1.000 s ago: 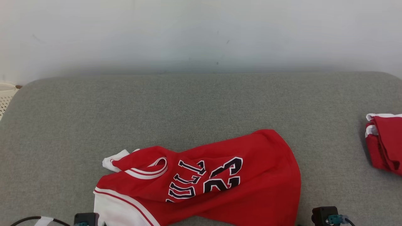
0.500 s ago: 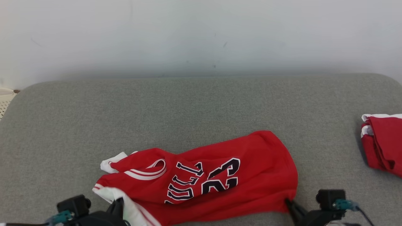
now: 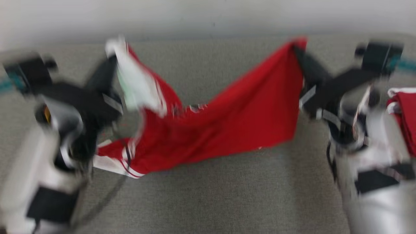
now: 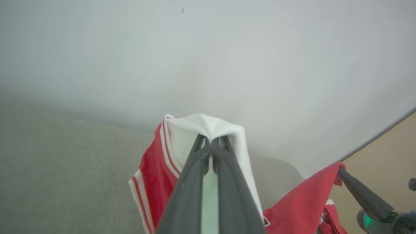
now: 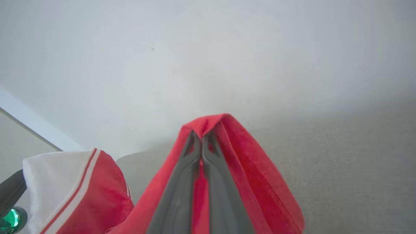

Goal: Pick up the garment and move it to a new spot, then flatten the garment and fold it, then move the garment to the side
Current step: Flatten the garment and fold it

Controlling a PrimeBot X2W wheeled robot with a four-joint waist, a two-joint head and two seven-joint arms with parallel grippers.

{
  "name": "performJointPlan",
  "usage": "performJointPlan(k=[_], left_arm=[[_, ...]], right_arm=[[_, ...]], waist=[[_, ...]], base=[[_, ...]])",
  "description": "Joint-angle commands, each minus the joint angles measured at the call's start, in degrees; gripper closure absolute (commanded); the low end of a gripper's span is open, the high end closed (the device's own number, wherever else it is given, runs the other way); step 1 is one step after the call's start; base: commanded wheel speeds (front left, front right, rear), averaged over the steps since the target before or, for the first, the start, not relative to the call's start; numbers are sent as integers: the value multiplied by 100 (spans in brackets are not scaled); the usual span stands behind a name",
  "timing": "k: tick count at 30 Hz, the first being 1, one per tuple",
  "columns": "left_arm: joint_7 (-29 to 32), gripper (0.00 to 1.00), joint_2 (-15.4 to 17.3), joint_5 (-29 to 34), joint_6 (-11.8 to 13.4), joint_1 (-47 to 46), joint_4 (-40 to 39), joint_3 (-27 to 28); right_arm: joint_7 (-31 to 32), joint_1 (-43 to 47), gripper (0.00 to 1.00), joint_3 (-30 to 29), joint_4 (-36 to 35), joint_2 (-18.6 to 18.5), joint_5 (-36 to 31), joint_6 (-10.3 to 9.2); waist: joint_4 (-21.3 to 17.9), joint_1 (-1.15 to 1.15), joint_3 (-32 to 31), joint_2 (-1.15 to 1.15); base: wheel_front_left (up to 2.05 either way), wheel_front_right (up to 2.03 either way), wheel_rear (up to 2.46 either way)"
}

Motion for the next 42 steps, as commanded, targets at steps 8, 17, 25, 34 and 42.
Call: performJointPlan(k=[8, 17, 25, 34, 42], left_arm=[[-319, 100, -116, 265, -148, -2879, 1141, 261], [-1862, 100, -84, 1253, -597, -4797, 1684, 94], [-2029, 100, -147, 1150, -849, -4360, 2203, -201], [-2272, 100, -183, 578, -854, -2080, 2684, -91], [-2399, 100, -451, -368, -846, 643, 2485, 372]], right_arm=[[-1165, -2922, 100, -748, 1954, 3, -84, -10], [-2849, -4484, 100, -1001, 2986, -68, -1227, -10], [-2821, -4243, 100, -1047, 3804, -165, -1428, -10], [-2327, -3103, 100, -630, 4616, -308, -1254, -10], [-1940, -1507, 100, -240, 4743, -562, -719, -10]], waist=[[-192, -1, 1240, -1], [-166, -1, 1177, -1], [-100, -1, 1262, -1], [-20, -1, 1068, -1], [147, -1, -193, -1]], base=[[0, 0, 0], [0, 0, 0], [0, 0, 0], [0, 0, 0], [0, 0, 0]])
